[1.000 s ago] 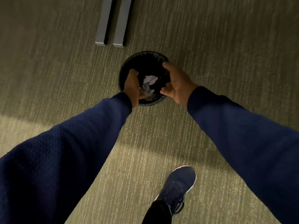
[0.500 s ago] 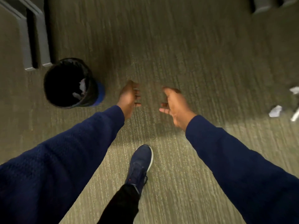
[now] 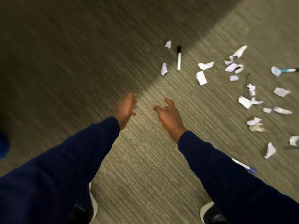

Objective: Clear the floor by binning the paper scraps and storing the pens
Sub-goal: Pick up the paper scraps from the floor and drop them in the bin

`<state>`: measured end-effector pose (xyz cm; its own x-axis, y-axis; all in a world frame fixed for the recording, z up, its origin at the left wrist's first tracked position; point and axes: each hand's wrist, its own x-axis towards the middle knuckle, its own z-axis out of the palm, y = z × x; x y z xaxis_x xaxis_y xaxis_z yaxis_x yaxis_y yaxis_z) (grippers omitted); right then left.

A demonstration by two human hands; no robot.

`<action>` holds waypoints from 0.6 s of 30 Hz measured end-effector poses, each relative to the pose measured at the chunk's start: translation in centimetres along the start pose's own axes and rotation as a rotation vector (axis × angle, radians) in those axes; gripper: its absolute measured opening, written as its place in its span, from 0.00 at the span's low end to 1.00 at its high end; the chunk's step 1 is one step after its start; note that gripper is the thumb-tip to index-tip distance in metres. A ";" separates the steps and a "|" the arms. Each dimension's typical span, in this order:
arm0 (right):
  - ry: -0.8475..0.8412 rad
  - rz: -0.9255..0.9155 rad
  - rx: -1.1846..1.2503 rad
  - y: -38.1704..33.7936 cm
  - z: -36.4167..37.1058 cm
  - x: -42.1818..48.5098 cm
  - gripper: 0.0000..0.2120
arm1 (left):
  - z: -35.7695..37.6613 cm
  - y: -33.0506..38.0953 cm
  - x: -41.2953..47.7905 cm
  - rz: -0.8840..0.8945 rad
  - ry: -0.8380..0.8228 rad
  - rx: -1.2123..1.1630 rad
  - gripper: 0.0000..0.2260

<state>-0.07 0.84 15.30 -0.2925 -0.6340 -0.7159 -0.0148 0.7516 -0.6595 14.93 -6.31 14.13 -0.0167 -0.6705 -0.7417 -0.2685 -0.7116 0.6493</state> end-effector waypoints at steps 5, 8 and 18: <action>0.129 0.041 0.057 5.9 -9.7 1.1 0.36 | 10.8 0.3 0.2 0.026 -0.147 0.167 0.23; 0.194 0.064 0.073 9.3 -14.5 1.6 0.36 | 16.4 -0.1 0.3 0.033 -0.232 0.265 0.20; 0.337 0.159 -0.016 19.5 -25.9 1.5 0.35 | 31.0 -2.0 -1.1 0.070 -0.389 0.449 0.14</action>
<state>-25.57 19.27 7.28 -0.5908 -0.4153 -0.6917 0.0421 0.8403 -0.5405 -14.35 2.38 8.44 -0.3777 -0.5262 -0.7619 -0.6332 -0.4536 0.6272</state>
